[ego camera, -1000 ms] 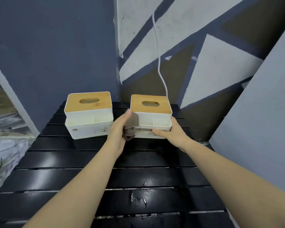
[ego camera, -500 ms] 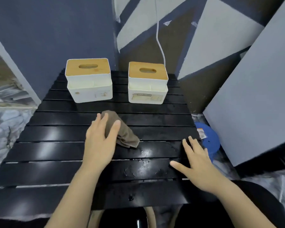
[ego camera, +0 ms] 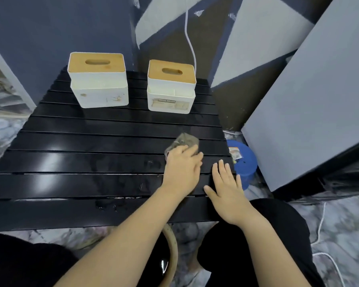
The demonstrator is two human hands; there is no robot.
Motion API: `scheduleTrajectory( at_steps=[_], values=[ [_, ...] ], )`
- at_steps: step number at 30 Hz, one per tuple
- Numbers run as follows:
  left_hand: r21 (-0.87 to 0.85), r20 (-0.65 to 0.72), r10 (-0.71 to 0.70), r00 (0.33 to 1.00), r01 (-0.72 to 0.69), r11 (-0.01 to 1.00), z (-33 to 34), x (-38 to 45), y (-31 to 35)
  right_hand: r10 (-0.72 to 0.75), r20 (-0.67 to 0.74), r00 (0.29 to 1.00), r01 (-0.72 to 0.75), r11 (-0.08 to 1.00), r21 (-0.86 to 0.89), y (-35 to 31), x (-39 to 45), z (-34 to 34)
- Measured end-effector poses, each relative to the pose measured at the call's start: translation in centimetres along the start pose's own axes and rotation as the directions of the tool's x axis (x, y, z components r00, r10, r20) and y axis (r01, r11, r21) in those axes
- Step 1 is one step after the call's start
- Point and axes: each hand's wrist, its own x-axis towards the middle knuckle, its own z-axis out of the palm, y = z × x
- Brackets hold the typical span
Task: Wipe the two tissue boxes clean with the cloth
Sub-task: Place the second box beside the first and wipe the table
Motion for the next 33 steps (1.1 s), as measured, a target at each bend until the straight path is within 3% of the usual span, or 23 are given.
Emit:
scheduleTrajectory(
  at_steps=[2,4,6,8,10,16,22,26,30,33],
  values=[
    [-0.212,-0.008,0.014,1.0,-0.016,0.977,-0.7,-2.0,0.5,0.004,-0.021,1.0,-0.004,1.0,0.021,0.0,-0.1,0.0],
    [-0.301,0.076,0.034,0.996,-0.01,0.954,-1.7,-4.3,1.3,0.004,-0.035,0.999,-0.003,0.999,0.036,-0.1,-0.1,0.1],
    [-0.233,0.083,0.068,0.994,-0.047,0.971,-2.3,-6.5,1.7,-0.002,-0.053,0.999,0.004,0.999,0.036,-0.1,0.0,0.1],
    [-0.028,0.047,0.121,0.991,-0.12,0.992,-2.1,-7.7,1.3,0.001,-0.061,0.998,0.0,1.0,0.023,-0.2,0.0,0.2],
    [0.133,0.035,0.103,0.994,-0.107,0.985,-1.7,-7.5,0.6,0.005,-0.066,0.998,-0.004,1.0,0.017,-0.2,0.0,0.3],
    [0.096,0.085,-0.135,0.987,0.127,0.987,-2.4,-4.7,-2.6,0.005,-0.182,0.983,0.007,0.998,0.068,-1.7,-0.2,1.3],
    [0.075,-0.098,-0.299,0.949,0.307,0.949,-4.3,-7.3,-6.2,-0.127,-0.289,0.949,0.147,0.988,0.048,-4.2,-0.4,3.4],
    [0.098,-0.162,-0.434,0.886,0.453,0.886,-7.3,-10.9,-10.3,-0.18,-0.311,0.933,0.193,0.981,0.012,-5.2,-0.7,4.5],
    [0.153,-0.223,-0.585,0.78,0.621,0.769,-10.4,-14.9,-14.1,-0.196,-0.302,0.933,0.211,0.977,0.015,-5.5,-1.0,5.0],
    [0.078,-0.254,-0.66,0.707,0.695,0.715,-11.0,-16.2,-14.0,-0.202,-0.325,0.924,0.206,0.978,-0.024,-5.8,-0.9,5.2]
  ],
)
